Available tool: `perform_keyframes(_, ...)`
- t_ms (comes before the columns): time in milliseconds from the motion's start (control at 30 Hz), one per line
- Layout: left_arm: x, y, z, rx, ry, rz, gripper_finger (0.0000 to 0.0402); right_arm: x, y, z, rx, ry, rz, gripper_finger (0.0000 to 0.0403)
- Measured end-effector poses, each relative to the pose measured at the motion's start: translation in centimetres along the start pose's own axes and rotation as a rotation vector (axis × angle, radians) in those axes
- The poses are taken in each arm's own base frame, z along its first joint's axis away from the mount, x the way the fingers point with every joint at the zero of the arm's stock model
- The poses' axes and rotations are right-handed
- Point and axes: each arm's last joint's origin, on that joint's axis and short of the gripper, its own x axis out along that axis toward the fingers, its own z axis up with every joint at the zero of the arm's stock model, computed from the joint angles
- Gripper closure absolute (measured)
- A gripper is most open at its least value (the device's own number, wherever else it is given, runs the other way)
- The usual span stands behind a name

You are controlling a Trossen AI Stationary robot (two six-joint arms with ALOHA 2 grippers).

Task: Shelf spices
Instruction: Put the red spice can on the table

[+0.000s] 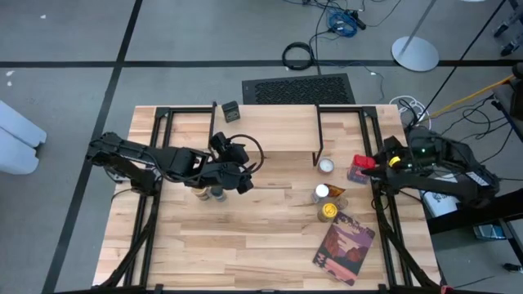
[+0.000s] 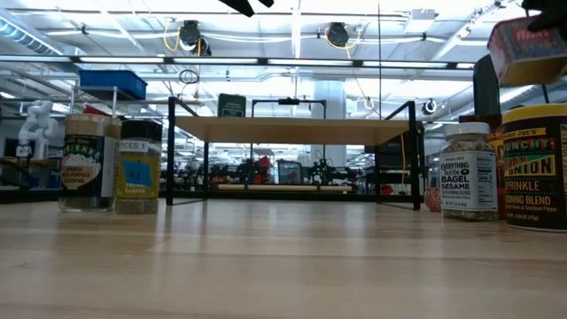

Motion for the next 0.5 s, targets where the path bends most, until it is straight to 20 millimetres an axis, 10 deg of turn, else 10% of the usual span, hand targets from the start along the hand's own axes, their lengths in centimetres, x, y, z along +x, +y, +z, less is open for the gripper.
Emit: perform_keyframes(500, 0.0, 0.0, 0.0, 0.024, 0.0, 0.0, 0.0086, 0.4, 0.5, 2.2, -0.155, -0.231, -0.03, 0.019)
